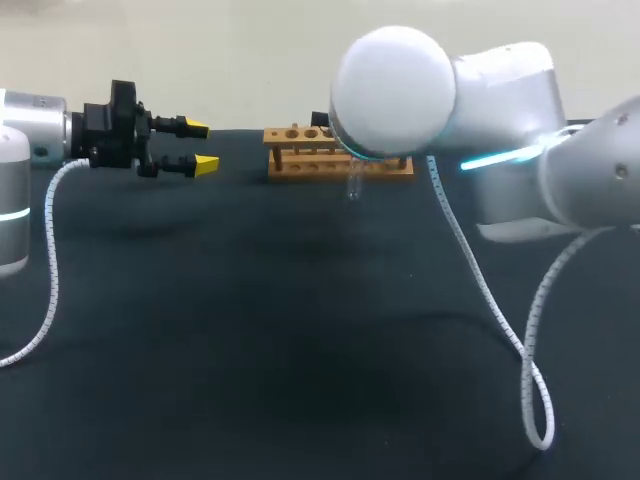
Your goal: Grasp the test tube, adjust it, and insert it.
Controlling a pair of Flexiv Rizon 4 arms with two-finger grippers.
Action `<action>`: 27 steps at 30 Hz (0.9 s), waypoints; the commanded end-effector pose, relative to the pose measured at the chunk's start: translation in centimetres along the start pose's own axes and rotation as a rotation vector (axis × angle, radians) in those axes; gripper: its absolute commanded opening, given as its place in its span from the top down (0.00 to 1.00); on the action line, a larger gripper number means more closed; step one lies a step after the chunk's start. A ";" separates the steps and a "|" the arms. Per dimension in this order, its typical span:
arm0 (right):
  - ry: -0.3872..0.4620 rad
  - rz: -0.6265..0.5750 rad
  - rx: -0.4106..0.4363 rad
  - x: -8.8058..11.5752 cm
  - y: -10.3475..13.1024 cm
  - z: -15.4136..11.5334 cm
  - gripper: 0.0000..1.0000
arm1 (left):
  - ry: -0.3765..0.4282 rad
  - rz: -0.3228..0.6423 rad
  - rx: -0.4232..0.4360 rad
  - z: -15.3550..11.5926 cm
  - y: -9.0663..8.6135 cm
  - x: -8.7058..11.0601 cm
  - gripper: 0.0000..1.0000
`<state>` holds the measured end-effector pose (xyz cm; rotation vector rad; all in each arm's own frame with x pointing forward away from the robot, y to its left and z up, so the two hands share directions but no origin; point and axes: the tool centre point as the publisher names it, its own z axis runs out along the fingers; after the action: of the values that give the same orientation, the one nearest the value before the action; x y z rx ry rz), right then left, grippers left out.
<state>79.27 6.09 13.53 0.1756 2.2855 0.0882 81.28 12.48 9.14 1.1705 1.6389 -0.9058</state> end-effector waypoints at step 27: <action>-0.610 -0.049 0.018 -7.0 -0.2 -1.4 1.00 | -0.005 0.003 -0.004 -0.1 -0.2 0.1 0.00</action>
<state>82.21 4.98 19.96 0.1440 1.7358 -0.0221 81.28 12.48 9.14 1.1705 1.6389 -0.9058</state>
